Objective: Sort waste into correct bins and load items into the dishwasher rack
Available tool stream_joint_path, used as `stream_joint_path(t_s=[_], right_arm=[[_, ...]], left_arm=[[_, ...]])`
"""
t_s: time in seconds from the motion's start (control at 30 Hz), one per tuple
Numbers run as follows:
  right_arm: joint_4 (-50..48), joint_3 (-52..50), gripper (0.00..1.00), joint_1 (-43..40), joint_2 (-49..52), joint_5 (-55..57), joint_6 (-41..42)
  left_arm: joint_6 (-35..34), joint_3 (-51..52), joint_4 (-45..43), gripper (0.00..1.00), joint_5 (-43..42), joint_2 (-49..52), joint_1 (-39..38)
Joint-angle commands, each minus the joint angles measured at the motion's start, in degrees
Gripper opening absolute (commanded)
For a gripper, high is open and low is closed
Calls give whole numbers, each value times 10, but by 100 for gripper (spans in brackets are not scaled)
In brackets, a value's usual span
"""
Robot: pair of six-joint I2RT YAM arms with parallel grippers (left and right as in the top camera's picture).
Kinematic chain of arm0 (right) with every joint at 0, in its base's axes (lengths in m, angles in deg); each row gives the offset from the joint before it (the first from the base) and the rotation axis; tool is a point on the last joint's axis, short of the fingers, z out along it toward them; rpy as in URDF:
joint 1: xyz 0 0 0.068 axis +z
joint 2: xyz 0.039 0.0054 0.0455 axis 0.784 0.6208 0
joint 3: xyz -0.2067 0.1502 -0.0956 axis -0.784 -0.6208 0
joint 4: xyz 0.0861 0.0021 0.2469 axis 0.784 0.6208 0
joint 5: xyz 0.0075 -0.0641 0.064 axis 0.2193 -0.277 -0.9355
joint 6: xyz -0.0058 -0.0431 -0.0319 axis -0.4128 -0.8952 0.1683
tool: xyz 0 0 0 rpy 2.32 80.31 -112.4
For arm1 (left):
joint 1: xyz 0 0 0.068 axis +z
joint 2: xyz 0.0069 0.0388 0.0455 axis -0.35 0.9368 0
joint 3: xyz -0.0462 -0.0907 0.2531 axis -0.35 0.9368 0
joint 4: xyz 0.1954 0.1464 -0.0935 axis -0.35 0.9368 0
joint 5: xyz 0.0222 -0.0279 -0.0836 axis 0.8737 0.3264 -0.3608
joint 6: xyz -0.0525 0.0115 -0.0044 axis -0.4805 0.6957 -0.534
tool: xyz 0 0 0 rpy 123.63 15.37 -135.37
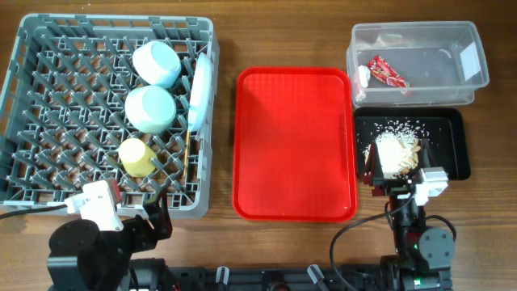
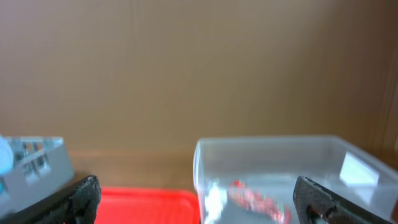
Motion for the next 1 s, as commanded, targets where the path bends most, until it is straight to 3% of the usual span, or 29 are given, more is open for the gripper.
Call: stream_joint_path(t_s=[0.0,0.5,0.6,0.77,0.97], right_arm=[[95,-1,100,-1,-5,-10,-8],[95,-1,100,-1,15,-14,-7],[95,-1,100,-1,15,-14,-7],[95,-1,100,-1,15,-14,-7],[95,-1,100,-1,15,-14,-7]], left_arm=[[12,1,-2,100,-7,-3,3],[16,1,-3,100,5,-3,3],[16,47,-53,100,32,-26,5],[11,326,-313,100,14,-185,5],[-14,486,-633,100,17,-215,5]])
